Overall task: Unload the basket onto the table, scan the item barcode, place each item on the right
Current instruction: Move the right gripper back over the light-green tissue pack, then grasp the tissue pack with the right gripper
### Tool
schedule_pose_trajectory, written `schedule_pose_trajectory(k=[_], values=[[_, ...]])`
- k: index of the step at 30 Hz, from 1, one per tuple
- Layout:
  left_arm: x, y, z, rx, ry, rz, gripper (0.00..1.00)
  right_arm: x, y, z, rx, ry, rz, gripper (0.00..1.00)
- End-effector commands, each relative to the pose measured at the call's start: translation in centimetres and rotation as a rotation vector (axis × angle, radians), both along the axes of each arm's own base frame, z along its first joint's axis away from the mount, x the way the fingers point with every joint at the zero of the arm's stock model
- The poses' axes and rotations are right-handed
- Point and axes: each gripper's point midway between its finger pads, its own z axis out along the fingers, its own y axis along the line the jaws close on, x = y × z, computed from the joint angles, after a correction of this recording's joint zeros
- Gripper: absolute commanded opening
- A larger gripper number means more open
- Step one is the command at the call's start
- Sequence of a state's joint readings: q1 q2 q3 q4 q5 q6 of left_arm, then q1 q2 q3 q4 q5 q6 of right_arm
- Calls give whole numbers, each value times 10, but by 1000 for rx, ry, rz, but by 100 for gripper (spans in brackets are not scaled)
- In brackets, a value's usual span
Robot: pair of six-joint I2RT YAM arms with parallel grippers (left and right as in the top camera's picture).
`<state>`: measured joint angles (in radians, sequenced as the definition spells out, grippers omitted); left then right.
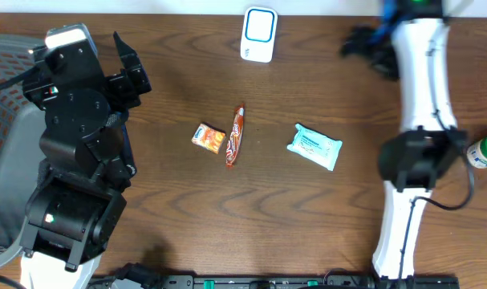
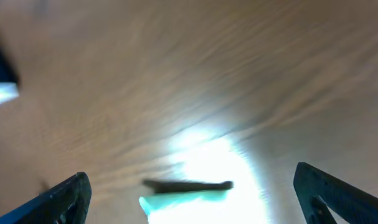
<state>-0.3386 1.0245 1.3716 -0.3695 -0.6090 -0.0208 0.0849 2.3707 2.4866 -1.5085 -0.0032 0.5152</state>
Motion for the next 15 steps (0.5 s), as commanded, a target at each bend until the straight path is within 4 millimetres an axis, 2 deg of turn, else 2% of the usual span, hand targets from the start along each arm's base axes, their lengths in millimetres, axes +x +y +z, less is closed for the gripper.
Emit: schedule_pose_trajectory(k=[1, 6, 9, 12, 15], values=[[-5, 6, 8, 16, -17, 23, 98, -19, 35, -22, -41, 75, 109, 99], [3, 3, 9, 11, -32, 26, 98, -47, 82, -46, -62, 164, 222, 99], [9, 1, 9, 9, -39, 26, 98, -58, 101, -55, -72, 190, 271, 99], [14, 0, 6, 13, -30, 33, 98, -67, 115, -66, -85, 209, 318, 99], [17, -1, 3, 16, -20, 32, 98, -81, 117, -81, -97, 261, 321, 99]])
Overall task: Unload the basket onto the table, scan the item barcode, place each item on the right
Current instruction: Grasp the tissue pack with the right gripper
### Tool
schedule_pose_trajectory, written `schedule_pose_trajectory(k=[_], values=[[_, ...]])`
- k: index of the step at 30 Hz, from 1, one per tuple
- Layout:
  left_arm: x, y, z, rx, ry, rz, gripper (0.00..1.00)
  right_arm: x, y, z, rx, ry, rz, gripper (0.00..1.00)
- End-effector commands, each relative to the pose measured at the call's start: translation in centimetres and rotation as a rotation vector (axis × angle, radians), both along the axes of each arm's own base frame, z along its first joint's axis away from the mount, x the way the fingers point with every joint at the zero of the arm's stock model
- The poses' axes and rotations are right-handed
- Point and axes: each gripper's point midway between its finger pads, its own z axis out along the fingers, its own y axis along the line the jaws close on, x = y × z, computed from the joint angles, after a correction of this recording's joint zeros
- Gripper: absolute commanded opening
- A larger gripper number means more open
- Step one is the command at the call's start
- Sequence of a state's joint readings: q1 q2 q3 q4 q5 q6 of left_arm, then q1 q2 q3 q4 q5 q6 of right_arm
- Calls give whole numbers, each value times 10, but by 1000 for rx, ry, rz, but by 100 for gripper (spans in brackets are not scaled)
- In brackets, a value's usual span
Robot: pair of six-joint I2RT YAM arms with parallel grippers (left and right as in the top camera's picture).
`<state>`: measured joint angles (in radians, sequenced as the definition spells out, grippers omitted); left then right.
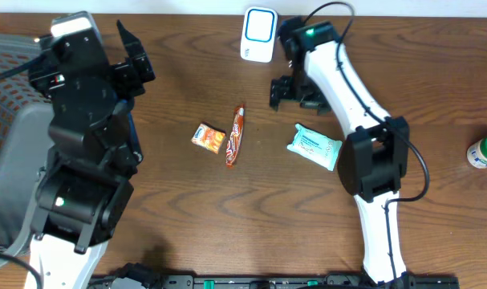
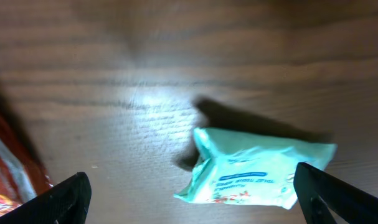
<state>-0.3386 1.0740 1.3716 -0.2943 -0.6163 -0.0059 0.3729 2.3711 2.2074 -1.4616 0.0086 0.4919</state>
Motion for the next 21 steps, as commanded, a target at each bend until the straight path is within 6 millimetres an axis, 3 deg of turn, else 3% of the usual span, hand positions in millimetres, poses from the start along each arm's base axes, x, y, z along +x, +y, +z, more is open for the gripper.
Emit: schedule_pose_trajectory(k=[1, 4, 6, 7, 10, 14, 17, 18, 21], values=[[1, 4, 1, 11, 1, 26, 98, -16, -4, -13, -42, 51, 9, 99], [2, 4, 0, 11, 4, 26, 98, -33, -11, -27, -74, 121, -21, 99], [2, 4, 0, 12, 5, 26, 98, -48, -17, -39, -97, 177, -20, 94], [2, 4, 0, 12, 7, 26, 98, -51, -18, -43, -102, 189, -20, 88], [2, 4, -1, 14, 10, 26, 98, -61, -22, -52, -118, 221, -31, 54], [2, 4, -1, 14, 10, 26, 98, -59, -22, -60, -113, 207, -38, 36], [2, 4, -1, 14, 10, 26, 98, -52, -17, -62, -95, 179, -58, 5], [2, 4, -1, 14, 10, 26, 98, -50, -15, -62, -84, 172, -63, 1], [2, 4, -1, 14, 10, 26, 98, -41, -2, -57, -10, 149, -65, 1]])
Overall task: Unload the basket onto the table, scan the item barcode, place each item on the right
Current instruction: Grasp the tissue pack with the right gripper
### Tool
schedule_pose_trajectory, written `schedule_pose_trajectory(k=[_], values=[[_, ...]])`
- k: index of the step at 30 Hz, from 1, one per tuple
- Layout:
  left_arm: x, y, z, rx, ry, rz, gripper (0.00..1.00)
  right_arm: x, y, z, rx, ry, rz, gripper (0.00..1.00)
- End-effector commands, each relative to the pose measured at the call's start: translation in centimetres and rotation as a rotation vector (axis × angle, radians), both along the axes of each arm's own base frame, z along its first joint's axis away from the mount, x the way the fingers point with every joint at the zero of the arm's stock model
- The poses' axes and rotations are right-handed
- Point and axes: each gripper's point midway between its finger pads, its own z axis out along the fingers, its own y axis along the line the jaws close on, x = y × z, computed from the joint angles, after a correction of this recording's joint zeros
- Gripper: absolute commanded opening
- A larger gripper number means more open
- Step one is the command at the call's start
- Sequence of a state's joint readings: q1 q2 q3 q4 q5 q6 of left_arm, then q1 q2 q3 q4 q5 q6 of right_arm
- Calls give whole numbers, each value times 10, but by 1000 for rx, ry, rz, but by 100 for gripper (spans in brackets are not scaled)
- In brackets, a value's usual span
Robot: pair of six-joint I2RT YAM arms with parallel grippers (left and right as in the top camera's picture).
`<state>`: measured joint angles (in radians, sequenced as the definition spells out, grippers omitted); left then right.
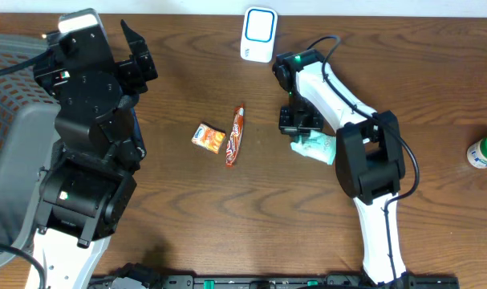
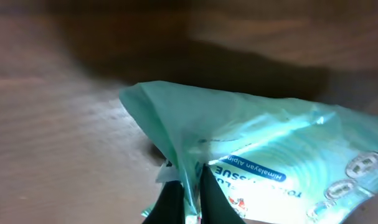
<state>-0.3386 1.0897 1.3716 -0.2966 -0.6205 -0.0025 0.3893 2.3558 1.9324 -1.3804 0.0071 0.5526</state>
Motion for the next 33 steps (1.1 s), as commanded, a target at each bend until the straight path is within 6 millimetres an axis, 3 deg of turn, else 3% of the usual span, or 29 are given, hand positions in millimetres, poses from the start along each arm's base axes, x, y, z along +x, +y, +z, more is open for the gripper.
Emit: schedule_pose_trajectory(k=[1, 4, 7, 10, 13, 17, 20, 21, 23, 26, 31, 32, 33], values=[[-3, 5, 4, 4, -8, 22, 98, 10, 16, 4, 102, -15, -13, 1], [-3, 5, 4, 5, -7, 22, 98, 19, 46, 33, 308, -23, 79, 1], [-3, 5, 3, 6, -4, 22, 98, 21, 85, 77, 599, -43, 228, 1], [-3, 5, 2, 7, 1, 22, 98, 9, 130, 128, 1004, -95, 469, 1], [-3, 5, 1, 9, 5, 22, 98, -3, 152, 159, 1295, -185, 657, 1], [-2, 4, 0, 10, 8, 22, 98, -15, 161, 156, 1446, -242, 760, 1], [-2, 4, 0, 10, 8, 22, 98, -19, 160, 133, 1443, -216, 741, 1], [-2, 4, 0, 10, 8, 22, 98, -21, 154, 111, 1374, -158, 687, 1], [-2, 4, 0, 10, 8, 22, 98, -19, 142, 90, 1243, -88, 611, 4], [-2, 4, -1, 12, 13, 22, 98, -12, 122, 72, 1061, -37, 536, 16], [3, 2, -10, 20, 36, 21, 98, -5, 116, 87, 996, -64, 564, 50], [5, 2, -12, 22, 41, 21, 98, -4, 115, 93, 980, -78, 578, 63], [7, 1, -14, 24, 46, 21, 98, -3, 113, 98, 959, -92, 592, 83]])
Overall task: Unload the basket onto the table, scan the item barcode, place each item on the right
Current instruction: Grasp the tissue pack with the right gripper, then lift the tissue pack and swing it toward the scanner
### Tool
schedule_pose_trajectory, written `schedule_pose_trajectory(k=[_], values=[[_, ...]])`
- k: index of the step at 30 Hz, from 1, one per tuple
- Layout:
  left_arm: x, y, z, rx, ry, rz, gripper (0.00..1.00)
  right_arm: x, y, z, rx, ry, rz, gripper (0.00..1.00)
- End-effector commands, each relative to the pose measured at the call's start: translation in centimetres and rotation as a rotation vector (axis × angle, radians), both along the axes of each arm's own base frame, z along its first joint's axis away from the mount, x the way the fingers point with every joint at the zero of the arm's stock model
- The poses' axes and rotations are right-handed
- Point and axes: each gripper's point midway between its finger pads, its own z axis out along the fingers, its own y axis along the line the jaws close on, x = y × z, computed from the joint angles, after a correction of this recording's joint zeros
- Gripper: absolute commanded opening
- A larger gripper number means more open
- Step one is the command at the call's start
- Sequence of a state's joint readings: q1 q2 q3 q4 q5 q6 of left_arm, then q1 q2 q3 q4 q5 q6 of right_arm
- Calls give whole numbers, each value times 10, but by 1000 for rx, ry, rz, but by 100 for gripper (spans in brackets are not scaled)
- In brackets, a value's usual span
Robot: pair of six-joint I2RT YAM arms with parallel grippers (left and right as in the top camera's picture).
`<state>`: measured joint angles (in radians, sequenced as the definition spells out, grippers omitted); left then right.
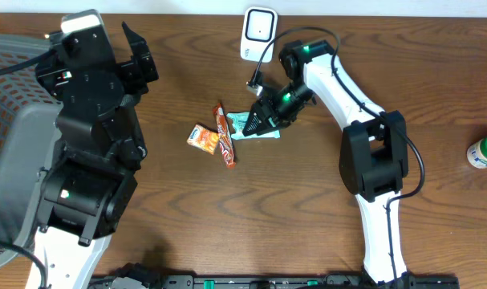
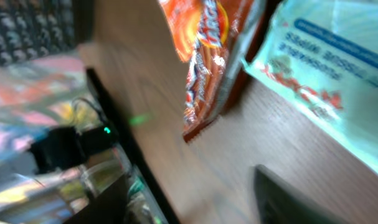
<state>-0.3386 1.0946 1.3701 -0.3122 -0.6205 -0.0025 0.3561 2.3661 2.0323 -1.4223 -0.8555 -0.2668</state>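
Observation:
The teal wipes pack lies flat at mid-table, its left end against the red-orange snack bar. The white barcode scanner stands at the table's far edge. My right gripper hovers low over the pack's near end. In the right wrist view, which is blurred, the pack and the bar lie ahead of the gripper. Its jaws stand open with only bare wood between them. My left gripper is raised at the far left, open and holding nothing.
A small orange packet lies just left of the bar. A green-capped bottle stands at the right edge. A grey mesh basket sits off the left side, partly under the left arm.
The wipes pack has shifted left and now touches the snack bar, which has turned and moved with the orange packet. My right gripper, then shut on the pack's edge, is open.
My right arm was raised at the far right. It then hung open above the wipes pack right of centre. Later it was shut on the pack's left edge. Now the pack lies further left against the bar, released. The left arm barely moved.

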Motion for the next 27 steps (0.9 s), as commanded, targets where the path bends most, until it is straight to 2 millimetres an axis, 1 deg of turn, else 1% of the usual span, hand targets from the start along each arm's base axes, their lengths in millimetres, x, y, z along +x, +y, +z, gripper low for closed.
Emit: schedule_pose_trajectory(k=[1, 3, 6, 7, 8, 11, 14, 16, 21, 24, 25, 27], values=[[8, 1, -11, 20, 34, 21, 98, 14, -12, 27, -91, -146, 0, 99], [12, -1, -15, 24, 46, 21, 98, 17, -22, 27, -192, -198, -5, 99], [18, -3, -22, 31, 65, 21, 98, 32, -49, 12, -478, -281, -80, 99], [20, -3, -24, 33, 72, 21, 98, 34, -52, 9, -528, -291, -103, 99], [22, -4, -26, 35, 77, 21, 98, 34, -51, 6, -538, -285, -111, 99], [26, -6, -30, 38, 85, 21, 98, 29, -40, 1, -473, -231, -111, 99], [27, -6, -30, 38, 85, 21, 98, 32, -34, -4, -385, -176, -130, 99], [26, -5, -29, 38, 83, 21, 98, 37, -36, -12, -351, -148, -146, 99], [25, -5, -29, 37, 82, 21, 98, 47, -56, -37, -323, -60, -192, 99], [25, -5, -29, 38, 82, 21, 98, 47, -54, -42, -222, -14, -182, 99], [25, -5, -29, 38, 82, 21, 98, 47, -56, -51, -216, 10, -184, 99], [25, -5, -29, 38, 82, 21, 98, 45, -58, -63, -220, 44, -185, 99]])
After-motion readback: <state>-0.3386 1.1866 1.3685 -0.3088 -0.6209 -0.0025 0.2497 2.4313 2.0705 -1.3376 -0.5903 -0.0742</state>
